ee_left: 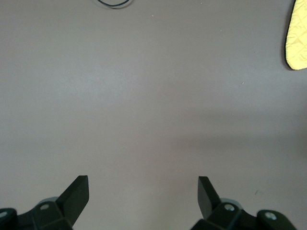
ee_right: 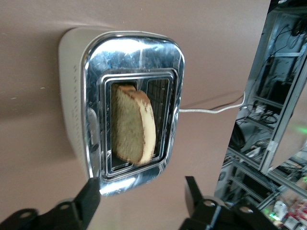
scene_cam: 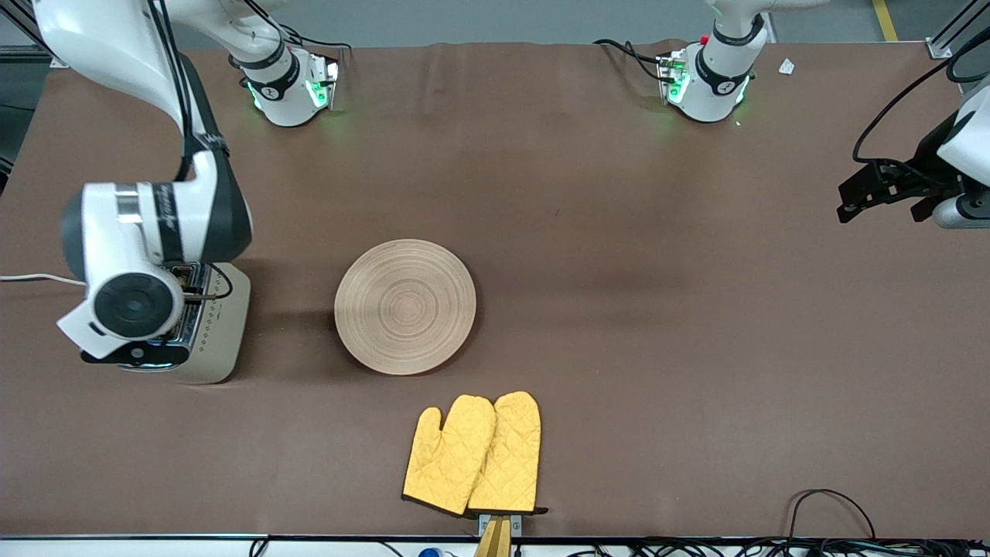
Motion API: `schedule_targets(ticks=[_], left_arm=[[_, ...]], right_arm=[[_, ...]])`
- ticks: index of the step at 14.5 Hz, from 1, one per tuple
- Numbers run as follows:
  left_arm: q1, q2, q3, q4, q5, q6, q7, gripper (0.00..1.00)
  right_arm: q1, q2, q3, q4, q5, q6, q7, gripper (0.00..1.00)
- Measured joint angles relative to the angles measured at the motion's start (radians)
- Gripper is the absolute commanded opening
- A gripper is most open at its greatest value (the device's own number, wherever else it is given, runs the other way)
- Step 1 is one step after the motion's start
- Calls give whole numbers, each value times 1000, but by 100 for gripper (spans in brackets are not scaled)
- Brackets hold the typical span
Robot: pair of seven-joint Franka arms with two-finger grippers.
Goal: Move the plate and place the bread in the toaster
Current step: 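Lower the bread into a toaster slot with the right gripper, then open the right gripper and raise it away from the toaster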
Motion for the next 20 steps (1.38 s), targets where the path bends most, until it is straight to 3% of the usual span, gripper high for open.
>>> schedule_targets(ticks=[4,8,10,13,20], left_arm=[[0,0,0,1,0,0,0,100],[0,0,0,4,0,0,1,100],[0,0,0,8,0,0,1,100],[0,0,0,9,0,3,1,100],[0,1,0,9,4,26,1,100]], right_arm=[[-2,-82,4,106,151,-68,0,100],[-88,-209,-3,118,357,-44,-4,100],[-142,-267,-4,92,406,-46,-41,100],[-163,-350,-4,-22,415,-27,-71,100],[-162,-587,4,-390,417,187,-81,100]])
